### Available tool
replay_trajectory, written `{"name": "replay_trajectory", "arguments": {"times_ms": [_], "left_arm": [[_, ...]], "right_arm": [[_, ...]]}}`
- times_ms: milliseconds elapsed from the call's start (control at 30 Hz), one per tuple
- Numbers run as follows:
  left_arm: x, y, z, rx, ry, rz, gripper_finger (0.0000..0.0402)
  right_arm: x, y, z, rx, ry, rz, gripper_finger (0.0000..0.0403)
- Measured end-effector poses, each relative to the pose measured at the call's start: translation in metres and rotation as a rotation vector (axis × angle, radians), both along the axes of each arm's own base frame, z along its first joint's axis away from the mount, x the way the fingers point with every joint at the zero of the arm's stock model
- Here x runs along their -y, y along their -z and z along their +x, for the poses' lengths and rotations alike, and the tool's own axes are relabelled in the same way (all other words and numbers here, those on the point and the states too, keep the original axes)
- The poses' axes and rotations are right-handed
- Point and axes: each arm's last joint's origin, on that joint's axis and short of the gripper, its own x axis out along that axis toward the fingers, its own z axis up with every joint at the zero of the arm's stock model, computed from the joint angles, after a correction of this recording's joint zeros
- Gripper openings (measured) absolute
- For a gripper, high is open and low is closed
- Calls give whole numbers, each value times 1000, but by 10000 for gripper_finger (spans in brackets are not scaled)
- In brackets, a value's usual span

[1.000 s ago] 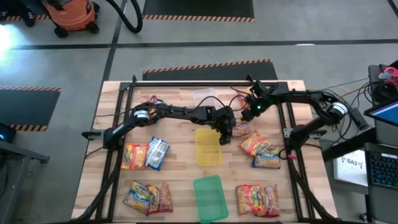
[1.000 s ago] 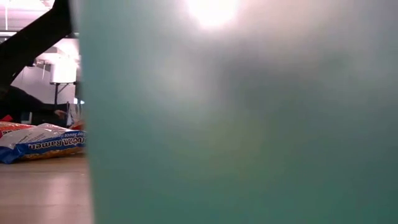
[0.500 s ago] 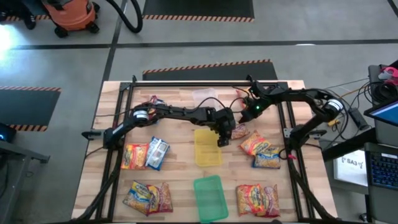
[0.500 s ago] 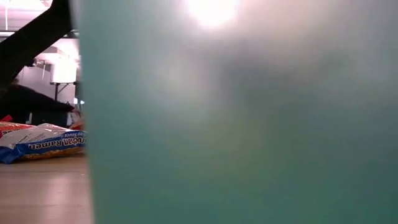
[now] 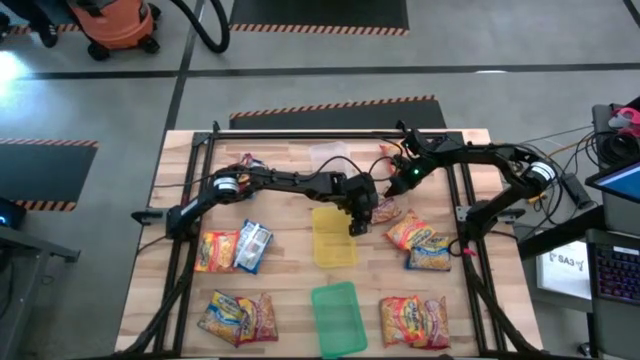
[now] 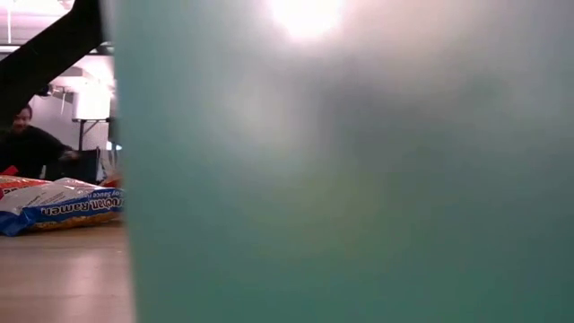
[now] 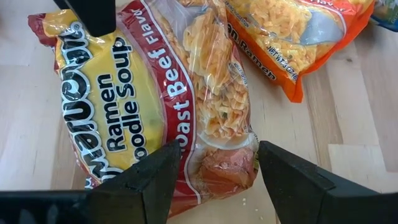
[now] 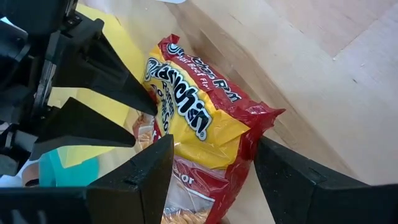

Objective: Sort Maruchan noodles
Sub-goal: Put the red noodle pack into the transparent bin

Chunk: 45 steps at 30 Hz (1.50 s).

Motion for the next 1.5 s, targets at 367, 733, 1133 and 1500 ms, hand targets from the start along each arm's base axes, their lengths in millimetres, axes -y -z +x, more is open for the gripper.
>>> {"name": "replay_trajectory", "arguments": {"times_ms": [367,733,1133,1500], "left_arm": [[-1,-2,3,36,-14,24,207],[-3,-5,8,97,-31,50,207],[-4,-5,7,91,-34,53,207],[-7,-23,6,135,-33,103,207]], "right_arm": [[0,0,0,7,-6,-7,206],[-1,-1,2,24,-16,5,177],[-1,-1,2,28,-16,16,160],[-2,-1,2,27,-16,20,157]]}}
